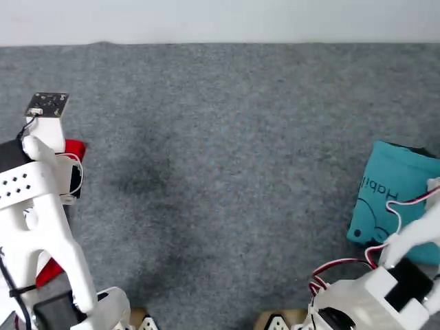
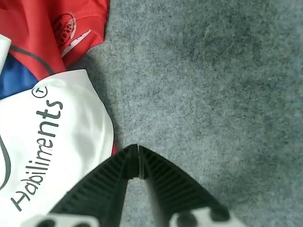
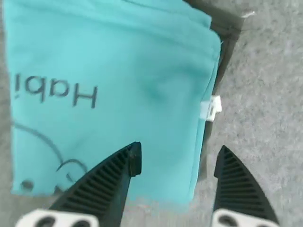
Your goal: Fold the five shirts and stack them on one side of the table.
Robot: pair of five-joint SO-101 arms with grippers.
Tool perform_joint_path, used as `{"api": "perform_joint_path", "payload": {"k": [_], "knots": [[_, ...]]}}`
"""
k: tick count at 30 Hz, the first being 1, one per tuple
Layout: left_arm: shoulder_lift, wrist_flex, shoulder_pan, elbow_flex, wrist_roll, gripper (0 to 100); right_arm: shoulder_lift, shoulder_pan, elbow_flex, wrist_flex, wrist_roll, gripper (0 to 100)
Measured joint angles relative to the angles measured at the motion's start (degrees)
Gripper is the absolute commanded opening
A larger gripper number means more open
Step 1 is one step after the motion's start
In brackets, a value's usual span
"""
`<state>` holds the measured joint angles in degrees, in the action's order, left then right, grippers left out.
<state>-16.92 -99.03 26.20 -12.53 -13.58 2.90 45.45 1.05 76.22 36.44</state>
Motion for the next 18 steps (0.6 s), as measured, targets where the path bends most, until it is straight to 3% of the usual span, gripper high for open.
{"api": "perform_joint_path", "payload": {"k": [3,7,13,18], "knots": [[0.0,0.0,0.0,0.0,0.0,0,0.0,-1.1,3.5,7.9,0.0,18.7],[0.0,0.0,0.0,0.0,0.0,0,0.0,-5.5,4.1,14.5,0.0,0.8],[0.0,0.0,0.0,0.0,0.0,0,1.5,-13.6,-0.5,14.6,0.0,0.9],[0.0,0.0,0.0,0.0,0.0,0,5.1,-17.7,-9.5,6.5,0.0,1.0]]}}
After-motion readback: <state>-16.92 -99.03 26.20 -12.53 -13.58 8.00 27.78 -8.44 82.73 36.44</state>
